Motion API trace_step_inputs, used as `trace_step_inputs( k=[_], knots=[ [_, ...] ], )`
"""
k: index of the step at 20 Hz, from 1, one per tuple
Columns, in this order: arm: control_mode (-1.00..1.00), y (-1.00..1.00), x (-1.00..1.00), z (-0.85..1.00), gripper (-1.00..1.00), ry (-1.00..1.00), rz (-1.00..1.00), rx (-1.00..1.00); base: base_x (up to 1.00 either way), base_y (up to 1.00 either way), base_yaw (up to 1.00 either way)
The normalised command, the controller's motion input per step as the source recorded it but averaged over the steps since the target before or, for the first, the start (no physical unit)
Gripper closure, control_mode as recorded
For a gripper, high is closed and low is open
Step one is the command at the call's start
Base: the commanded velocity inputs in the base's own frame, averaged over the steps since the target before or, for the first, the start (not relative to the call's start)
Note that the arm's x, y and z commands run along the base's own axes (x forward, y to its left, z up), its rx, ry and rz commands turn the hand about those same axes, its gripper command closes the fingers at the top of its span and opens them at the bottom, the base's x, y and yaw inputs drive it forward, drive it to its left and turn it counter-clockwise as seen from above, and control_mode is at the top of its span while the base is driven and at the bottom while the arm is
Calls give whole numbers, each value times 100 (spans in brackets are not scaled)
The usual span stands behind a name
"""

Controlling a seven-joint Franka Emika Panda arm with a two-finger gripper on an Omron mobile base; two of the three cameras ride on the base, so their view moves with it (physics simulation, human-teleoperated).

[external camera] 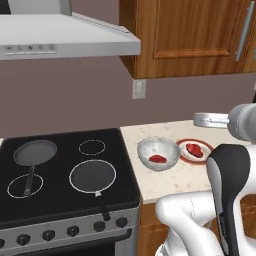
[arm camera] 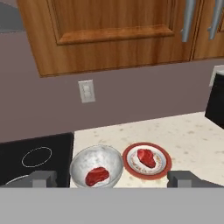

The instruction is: Place one of the steaks on the plate and the other in the bowl. Then place the bowl in the fridge.

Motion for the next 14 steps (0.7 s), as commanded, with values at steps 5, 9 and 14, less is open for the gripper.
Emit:
trace_step_inputs(
  k=[5, 9, 14],
  knots=[
    [100, 0, 0, 0, -100, 0, 0, 0, 2, -30, -14],
    [-100, -79, 1, -6, -100, 27, 9, 16, 0, 0, 0],
    [-100, -69, 0, -10, -100, 27, 10, 16, 0, 0, 0]
  ],
)
